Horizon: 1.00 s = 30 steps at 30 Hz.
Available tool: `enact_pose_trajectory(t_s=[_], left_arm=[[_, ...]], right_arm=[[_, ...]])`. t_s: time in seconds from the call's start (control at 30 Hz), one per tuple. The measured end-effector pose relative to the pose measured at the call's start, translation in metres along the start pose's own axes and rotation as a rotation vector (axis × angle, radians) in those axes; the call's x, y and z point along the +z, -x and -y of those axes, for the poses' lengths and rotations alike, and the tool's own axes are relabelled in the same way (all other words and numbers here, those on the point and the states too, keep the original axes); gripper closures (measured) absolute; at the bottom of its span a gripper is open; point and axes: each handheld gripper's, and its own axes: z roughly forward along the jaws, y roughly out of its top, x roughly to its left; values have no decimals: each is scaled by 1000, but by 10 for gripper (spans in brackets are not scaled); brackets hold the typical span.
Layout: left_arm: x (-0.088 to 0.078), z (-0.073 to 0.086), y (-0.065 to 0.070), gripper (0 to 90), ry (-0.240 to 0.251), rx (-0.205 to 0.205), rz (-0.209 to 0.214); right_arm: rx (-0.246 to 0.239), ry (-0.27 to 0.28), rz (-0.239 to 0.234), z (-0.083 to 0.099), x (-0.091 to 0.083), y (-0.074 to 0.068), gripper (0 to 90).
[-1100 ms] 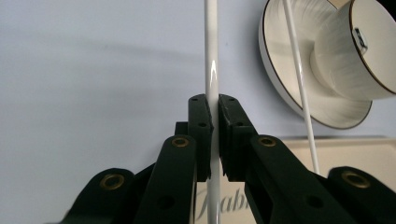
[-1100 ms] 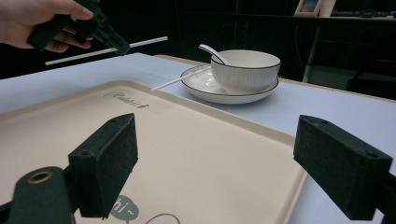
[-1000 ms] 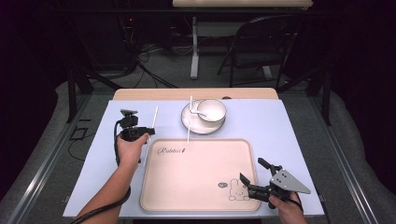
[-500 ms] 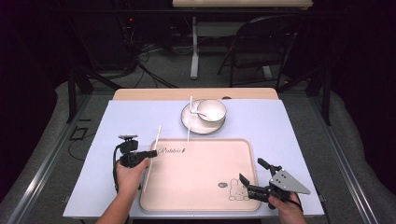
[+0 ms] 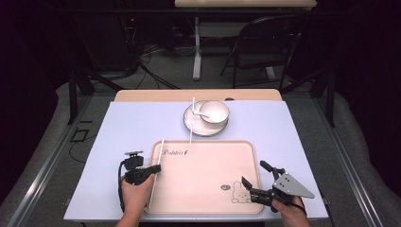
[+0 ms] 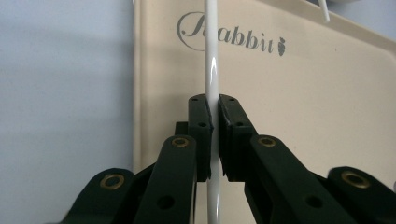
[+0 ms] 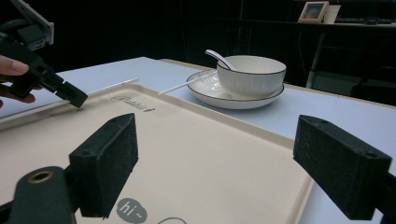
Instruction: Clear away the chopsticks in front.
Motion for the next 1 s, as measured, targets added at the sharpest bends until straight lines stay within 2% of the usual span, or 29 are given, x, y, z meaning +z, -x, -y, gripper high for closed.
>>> enact_pose_trajectory(t_s=[0.27,0.43,0.63,1.0], left_arm=[[-1,8,2,849,27,5,-66],[-1,10,5,848,39,34,-107],[1,10,7,844,59,39,-118],[1,11,6,837,69,38,-116]], right_arm=[[2,-5,2,0,0,0,132],[-4,-7,-1,0,0,-1,132],[1,-6,-3,0,0,-1,132],[3,-4,-4,0,-1,-1,133]])
